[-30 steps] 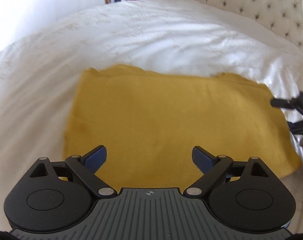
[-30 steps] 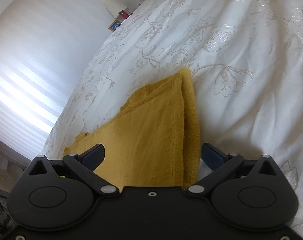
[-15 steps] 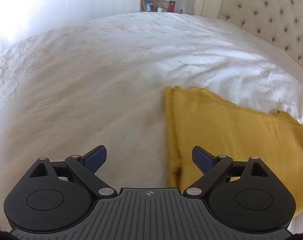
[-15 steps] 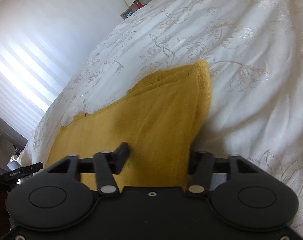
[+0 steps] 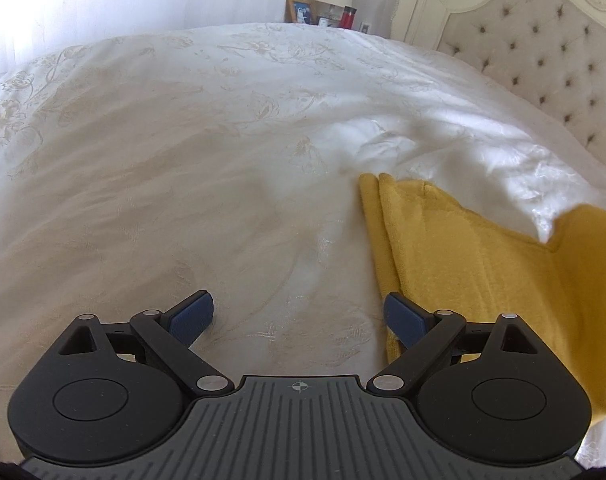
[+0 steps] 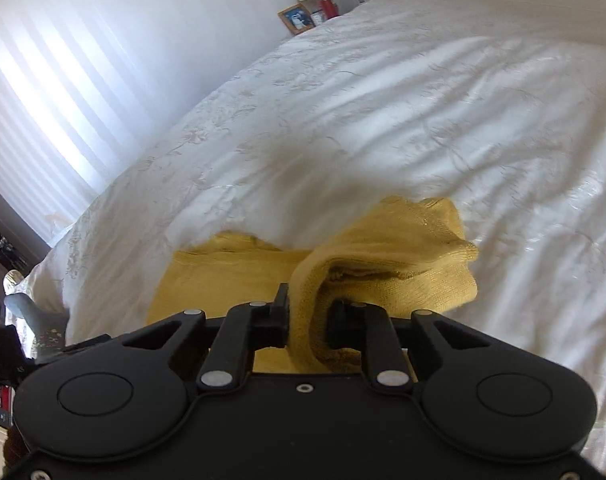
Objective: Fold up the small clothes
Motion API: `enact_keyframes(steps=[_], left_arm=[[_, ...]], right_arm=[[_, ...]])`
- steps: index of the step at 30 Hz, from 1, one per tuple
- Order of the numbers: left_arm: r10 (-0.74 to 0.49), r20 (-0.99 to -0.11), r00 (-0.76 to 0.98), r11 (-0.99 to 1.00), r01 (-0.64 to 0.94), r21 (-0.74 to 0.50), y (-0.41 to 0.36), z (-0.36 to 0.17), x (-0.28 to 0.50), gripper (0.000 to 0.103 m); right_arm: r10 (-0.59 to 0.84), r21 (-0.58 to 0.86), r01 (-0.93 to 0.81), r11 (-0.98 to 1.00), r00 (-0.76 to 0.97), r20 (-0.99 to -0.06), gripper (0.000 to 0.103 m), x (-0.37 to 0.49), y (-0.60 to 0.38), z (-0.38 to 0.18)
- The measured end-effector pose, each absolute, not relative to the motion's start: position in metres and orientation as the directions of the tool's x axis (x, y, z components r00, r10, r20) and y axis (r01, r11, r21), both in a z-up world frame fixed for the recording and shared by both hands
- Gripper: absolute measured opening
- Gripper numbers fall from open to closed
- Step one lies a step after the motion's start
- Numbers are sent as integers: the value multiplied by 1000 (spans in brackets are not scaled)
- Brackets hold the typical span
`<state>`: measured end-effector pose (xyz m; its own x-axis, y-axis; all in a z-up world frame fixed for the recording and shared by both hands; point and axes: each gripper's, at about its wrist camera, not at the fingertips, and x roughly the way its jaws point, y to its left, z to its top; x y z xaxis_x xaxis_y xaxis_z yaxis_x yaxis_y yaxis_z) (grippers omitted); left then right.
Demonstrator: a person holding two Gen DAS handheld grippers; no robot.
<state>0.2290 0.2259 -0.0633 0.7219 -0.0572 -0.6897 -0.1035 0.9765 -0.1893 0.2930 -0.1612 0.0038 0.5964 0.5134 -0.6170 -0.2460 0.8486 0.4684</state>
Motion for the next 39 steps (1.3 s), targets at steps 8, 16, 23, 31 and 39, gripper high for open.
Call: enact_keyframes(steps=[8,16,23,31,39], left_arm=[[-57,-679,732,972,-114,-205,238,-61,222,93],[-48,-671,740,957,-158,-243,256,-58,218,93],[-57,-660,749,953,-156,-259,257,-57,215,93],[-69,-643,763,962,-120,-246,248,-56,212,93],[-81,-613,786,965,-92,-247,244,-51,208,93]], right_arm=[[598,499,-330,801,480,-642,26,321,-36,-5],[490,325,-401,857,435,-755,33,311,47,-37],[617,436,-454,777,412,-670,46,293,34,-12],[573,362,-448,817,563,-596,49,277,-10,20],[437,239,-387,891,580,-688,50,277,-25,-20]])
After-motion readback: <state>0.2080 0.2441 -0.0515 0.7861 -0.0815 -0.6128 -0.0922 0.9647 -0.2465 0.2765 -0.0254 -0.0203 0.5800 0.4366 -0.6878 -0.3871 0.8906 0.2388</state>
